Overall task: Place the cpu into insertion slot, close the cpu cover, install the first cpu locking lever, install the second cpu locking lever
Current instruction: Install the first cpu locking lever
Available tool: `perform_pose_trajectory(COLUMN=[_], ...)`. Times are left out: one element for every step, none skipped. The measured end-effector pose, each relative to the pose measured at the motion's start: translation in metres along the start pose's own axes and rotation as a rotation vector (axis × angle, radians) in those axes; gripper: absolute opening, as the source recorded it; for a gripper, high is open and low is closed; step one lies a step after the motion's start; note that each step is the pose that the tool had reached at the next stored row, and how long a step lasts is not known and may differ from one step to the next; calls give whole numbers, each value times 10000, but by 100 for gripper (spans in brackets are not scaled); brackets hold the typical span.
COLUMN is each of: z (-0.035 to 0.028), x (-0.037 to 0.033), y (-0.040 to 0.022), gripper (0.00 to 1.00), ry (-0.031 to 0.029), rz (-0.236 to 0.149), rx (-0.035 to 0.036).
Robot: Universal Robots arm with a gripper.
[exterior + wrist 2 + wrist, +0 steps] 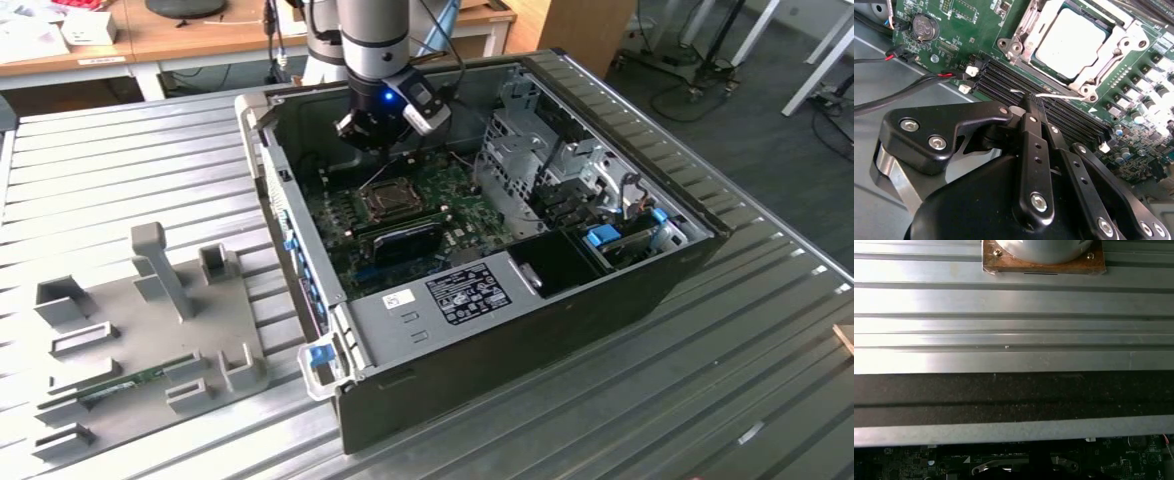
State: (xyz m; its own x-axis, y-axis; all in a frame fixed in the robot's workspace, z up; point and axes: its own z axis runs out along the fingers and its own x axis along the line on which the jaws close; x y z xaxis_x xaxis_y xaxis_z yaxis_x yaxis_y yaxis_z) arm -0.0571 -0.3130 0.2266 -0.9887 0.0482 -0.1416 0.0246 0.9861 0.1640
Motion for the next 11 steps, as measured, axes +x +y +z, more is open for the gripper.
perform_pose_trajectory(z=[-2, -2, -2, -1, 2, 2, 2, 2, 1, 2, 4], x=[9, 18, 26, 32, 36, 36, 36, 36, 37, 37, 38], y=[-2, -4, -7, -10, -11, -11, -11, -11, -11, -12, -12], gripper=[10, 10, 10, 10, 10, 10, 10, 10, 10, 10, 10], ry=[-17, -37, -58, -78, -86, -85, -85, -85, -85, -85, -89], rz=[-5, -10, -16, -22, -27, -29, -30, -30, -29, -29, -29], rx=[-1, -4, -7, -10, -12, -10, -9, -9, -8, -9, -15])
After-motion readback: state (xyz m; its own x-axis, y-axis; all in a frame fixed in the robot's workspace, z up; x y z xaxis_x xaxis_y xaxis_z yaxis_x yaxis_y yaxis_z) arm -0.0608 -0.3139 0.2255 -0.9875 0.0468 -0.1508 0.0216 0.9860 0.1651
